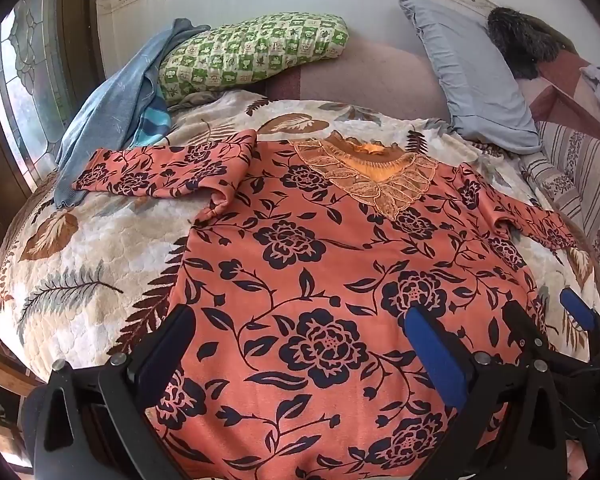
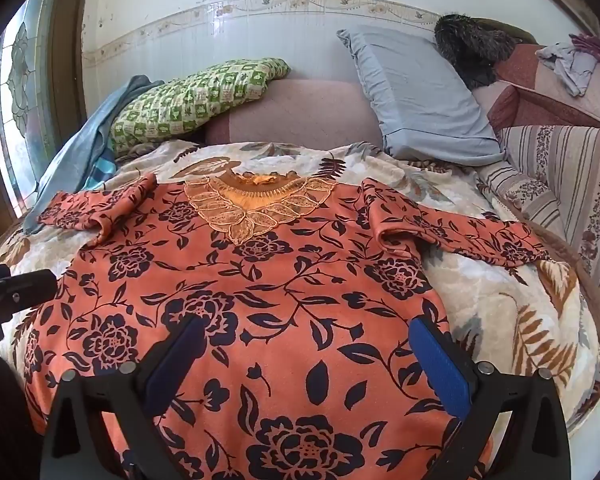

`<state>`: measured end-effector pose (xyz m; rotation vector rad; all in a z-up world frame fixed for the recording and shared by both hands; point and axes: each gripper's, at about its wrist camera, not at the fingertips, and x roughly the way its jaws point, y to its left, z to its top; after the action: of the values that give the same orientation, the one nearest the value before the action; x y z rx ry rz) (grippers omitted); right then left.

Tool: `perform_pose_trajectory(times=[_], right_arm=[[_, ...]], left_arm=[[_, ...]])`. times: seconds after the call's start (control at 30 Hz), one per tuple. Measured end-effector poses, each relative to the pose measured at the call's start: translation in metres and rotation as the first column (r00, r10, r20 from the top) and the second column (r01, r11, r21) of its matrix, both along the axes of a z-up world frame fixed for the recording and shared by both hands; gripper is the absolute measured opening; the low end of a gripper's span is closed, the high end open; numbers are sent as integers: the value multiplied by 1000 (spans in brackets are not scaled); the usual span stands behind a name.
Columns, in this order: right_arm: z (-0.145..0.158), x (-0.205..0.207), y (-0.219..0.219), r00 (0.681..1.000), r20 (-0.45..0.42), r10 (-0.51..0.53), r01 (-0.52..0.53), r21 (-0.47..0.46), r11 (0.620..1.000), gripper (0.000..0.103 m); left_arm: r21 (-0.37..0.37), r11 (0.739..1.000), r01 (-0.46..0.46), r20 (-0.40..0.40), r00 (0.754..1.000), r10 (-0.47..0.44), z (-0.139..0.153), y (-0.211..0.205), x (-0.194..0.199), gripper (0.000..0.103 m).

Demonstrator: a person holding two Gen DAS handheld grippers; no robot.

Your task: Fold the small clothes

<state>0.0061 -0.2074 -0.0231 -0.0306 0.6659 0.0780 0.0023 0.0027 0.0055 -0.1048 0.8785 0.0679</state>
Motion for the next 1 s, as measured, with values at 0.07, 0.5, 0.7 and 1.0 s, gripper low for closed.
perform_pose_trajectory(times=[0.07,0.5,0.7,1.0], right_arm=[[-1,-1,0,1000,0,1,-1,1,1000,103],[6,1,-3,1000,-9,0,0,3,1000,103],[0,1,-1,1000,-2,-4,4,4,1000,103],[2,0,-3,1000,6,-13,13,12,1000,103]], left_arm=[[9,1000,1,0,1000,-1,-1,1,1,103],[26,999,-22,3,1000,22,-12,4,-2,103],[31,999,-19,-1,1000,19,-16,3,-1,103],[37,999,-13,-4,1000,13,-17,2,-3,103]])
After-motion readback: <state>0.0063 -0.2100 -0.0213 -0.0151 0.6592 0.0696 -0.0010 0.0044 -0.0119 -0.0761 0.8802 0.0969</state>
